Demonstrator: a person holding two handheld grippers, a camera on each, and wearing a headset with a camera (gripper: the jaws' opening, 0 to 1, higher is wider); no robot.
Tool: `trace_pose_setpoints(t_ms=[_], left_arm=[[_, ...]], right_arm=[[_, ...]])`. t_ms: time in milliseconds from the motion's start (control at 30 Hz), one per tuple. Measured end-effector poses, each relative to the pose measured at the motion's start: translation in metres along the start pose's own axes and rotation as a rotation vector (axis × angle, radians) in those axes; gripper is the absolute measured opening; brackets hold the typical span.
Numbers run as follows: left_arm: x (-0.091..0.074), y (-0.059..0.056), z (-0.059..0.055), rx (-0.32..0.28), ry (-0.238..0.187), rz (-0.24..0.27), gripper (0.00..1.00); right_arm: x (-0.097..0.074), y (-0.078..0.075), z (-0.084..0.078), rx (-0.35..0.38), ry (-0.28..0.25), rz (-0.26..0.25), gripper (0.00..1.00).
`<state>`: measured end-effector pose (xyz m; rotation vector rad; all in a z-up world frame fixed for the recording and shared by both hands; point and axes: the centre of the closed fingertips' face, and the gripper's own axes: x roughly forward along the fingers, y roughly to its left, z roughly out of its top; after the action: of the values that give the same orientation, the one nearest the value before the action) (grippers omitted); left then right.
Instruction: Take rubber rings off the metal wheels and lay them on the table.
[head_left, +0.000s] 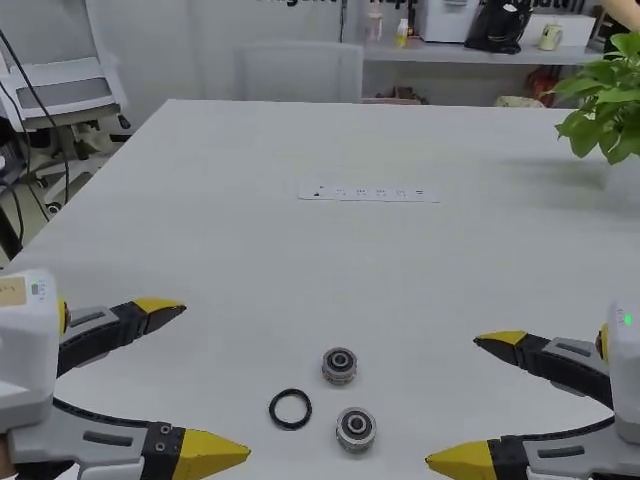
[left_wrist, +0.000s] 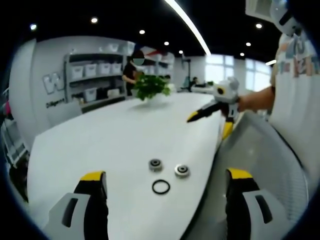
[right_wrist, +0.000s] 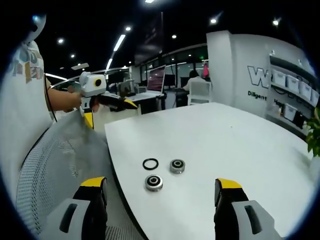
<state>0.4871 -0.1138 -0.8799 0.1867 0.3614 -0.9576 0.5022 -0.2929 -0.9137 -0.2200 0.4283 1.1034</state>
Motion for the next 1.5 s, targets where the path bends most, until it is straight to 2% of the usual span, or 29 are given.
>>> trace_pose_setpoints(t_ms=[300, 1500], left_arm=[[-0.002, 0.0009, -0.0026, -0.007, 0.008, 0.006, 1.0], [-0.0046, 0.002, -0.0037, -0.016, 0.01, 0.011, 1.0]], right_arm=[[0.0007, -0.0004, -0.0057, 0.003, 0.014, -0.004, 0.88], [-0.0059, -0.0055, -0.0021, 0.01, 0.0, -0.031, 0.88]])
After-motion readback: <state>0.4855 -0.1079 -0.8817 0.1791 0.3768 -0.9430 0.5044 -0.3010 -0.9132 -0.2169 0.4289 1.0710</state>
